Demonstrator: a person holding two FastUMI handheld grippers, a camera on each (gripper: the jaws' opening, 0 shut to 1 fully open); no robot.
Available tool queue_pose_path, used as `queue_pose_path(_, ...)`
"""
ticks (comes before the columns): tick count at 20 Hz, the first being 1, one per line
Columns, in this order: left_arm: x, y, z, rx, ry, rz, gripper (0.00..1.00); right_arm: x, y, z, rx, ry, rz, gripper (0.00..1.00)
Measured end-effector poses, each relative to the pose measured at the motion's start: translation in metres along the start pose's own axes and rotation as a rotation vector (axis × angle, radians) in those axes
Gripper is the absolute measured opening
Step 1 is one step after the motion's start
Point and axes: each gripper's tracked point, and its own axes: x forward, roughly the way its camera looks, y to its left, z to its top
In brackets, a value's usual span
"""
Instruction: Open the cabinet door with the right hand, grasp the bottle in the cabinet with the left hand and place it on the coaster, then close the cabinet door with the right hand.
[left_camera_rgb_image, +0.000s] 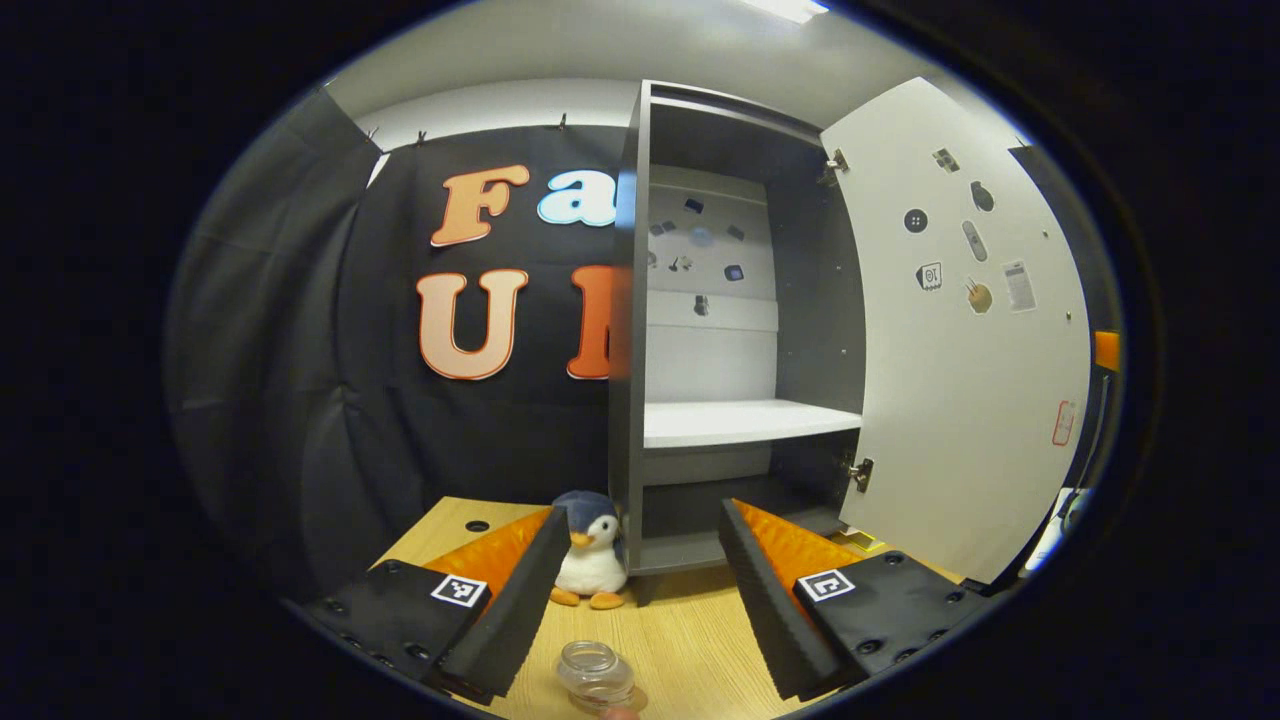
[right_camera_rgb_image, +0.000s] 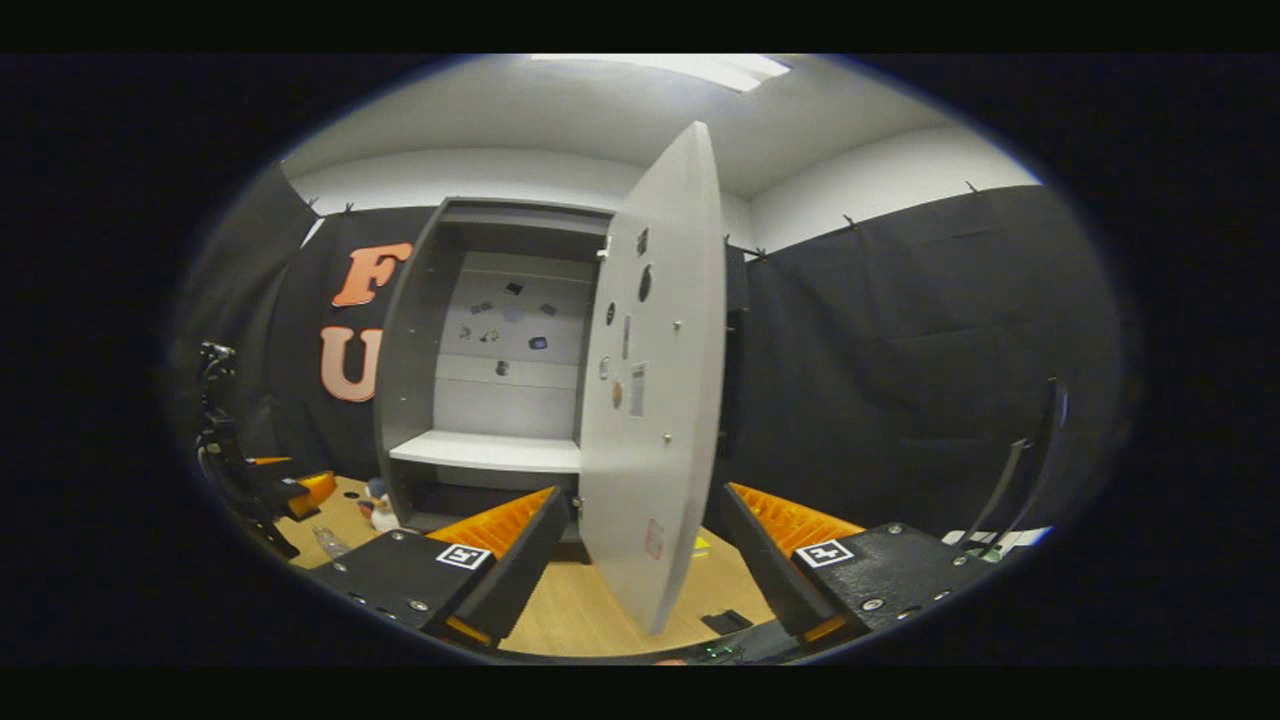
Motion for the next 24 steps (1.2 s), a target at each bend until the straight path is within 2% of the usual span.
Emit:
queue_pose_path(1, -0.003, -0.002, 0.007, 0.003, -0.007, 0.008, 0.99, 0.003, -0.006, 0.000, 0.000, 0.001, -0.016, 0.93)
queue_pose_path(4, -0.011, -0.013, 0.023, 0.000, -0.015, 0.022, 0.97, 0.006, -0.023, -0.003, -0.010, 0.022, -0.050, 0.97)
queue_pose_path(5, -0.014, -0.015, 0.029, -0.002, -0.018, 0.029, 0.96, 0.005, -0.026, -0.003, -0.007, 0.024, -0.054, 0.95)
queue_pose_path(9, -0.025, -0.024, 0.045, -0.006, -0.020, 0.047, 0.95, 0.015, -0.023, -0.001, 0.044, 0.012, -0.023, 0.97)
queue_pose_path(10, -0.028, -0.024, 0.046, -0.005, -0.019, 0.055, 0.96, 0.015, -0.019, 0.000, 0.055, 0.010, -0.002, 0.95)
queue_pose_path(12, -0.030, -0.022, 0.052, -0.002, -0.029, 0.070, 0.96, 0.019, -0.012, 0.002, 0.084, 0.008, 0.033, 0.97)
queue_pose_path(13, -0.030, -0.022, 0.054, -0.004, -0.035, 0.074, 0.96, 0.019, -0.007, 0.001, 0.097, 0.012, 0.052, 0.92)
queue_pose_path(18, -0.026, -0.018, 0.060, -0.026, -0.049, 0.078, 0.97, 0.016, 0.022, 0.007, 0.133, 0.009, 0.142, 0.90)
queue_pose_path(19, -0.026, -0.016, 0.063, -0.028, -0.056, 0.080, 0.97, 0.014, 0.029, 0.006, 0.139, 0.012, 0.171, 0.83)
queue_pose_path(21, -0.024, -0.014, 0.062, -0.027, -0.063, 0.079, 0.99, 0.013, 0.043, 0.009, 0.144, 0.010, 0.223, 0.89)
queue_pose_path(24, -0.017, -0.009, 0.060, -0.029, -0.065, 0.075, 0.97, 0.014, 0.059, 0.015, 0.150, -0.005, 0.285, 0.88)
